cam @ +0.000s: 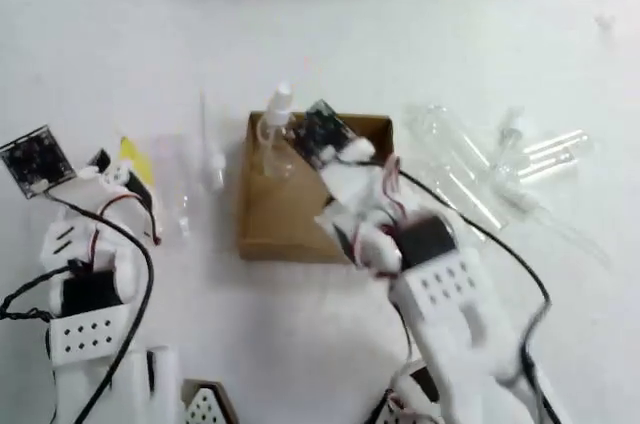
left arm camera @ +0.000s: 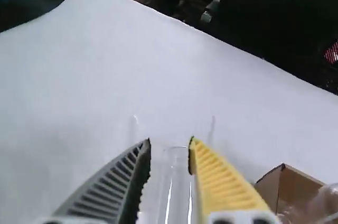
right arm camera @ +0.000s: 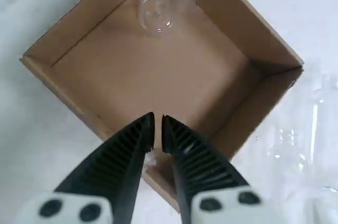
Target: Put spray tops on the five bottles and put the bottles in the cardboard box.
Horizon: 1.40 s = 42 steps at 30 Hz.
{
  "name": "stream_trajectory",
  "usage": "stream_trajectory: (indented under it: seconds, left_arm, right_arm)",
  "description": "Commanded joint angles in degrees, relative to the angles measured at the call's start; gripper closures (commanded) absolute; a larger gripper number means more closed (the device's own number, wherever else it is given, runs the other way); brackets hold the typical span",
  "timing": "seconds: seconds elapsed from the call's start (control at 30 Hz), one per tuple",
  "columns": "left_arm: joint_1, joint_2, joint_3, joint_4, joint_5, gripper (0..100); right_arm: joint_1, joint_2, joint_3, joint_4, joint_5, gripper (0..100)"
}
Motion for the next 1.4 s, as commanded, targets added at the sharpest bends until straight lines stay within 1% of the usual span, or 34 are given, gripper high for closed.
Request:
stream_trajectory:
  seconds: [0.0,0.2,0.47,0.77,0.83,0.93,1.17,1.37]
  left_arm:
    - [-0.9,-0.9,-0.4,-1.3,1.3,89]
    - [-0.8,-0.9,-0.4,-1.5,1.3,98]
    - [-0.7,-0.9,0.8,-3.8,1.3,98]
    - [-0.7,-0.9,1.4,-5.3,1.3,98]
    - [-0.7,-0.9,1.4,-5.2,1.1,98]
    - [-0.7,-0.9,1.4,-5.4,-1.1,98]
    - [-0.6,-0.9,1.4,-5.4,-1.2,98]
    - [-0.7,-0.9,1.4,-5.1,-1.3,98]
  right_arm:
    - [-0.6,10.3,-3.4,-8.6,-3.9,98.4]
    - [-1.6,20.7,-3.3,-20.6,-4.4,98.4]
    - [-4.1,32.4,-3.8,-32.6,-4.5,98.4]
    - [-4.6,35.9,-3.7,-42.9,-4.5,98.4]
    - [-4.6,35.9,-3.6,-44.0,-4.5,98.4]
    - [-5.5,35.9,-3.7,-44.2,-4.1,98.4]
    - [-6.2,36.2,-3.7,-44.3,-4.1,98.4]
    - [-5.8,41.9,-3.8,-49.6,-4.0,98.4]
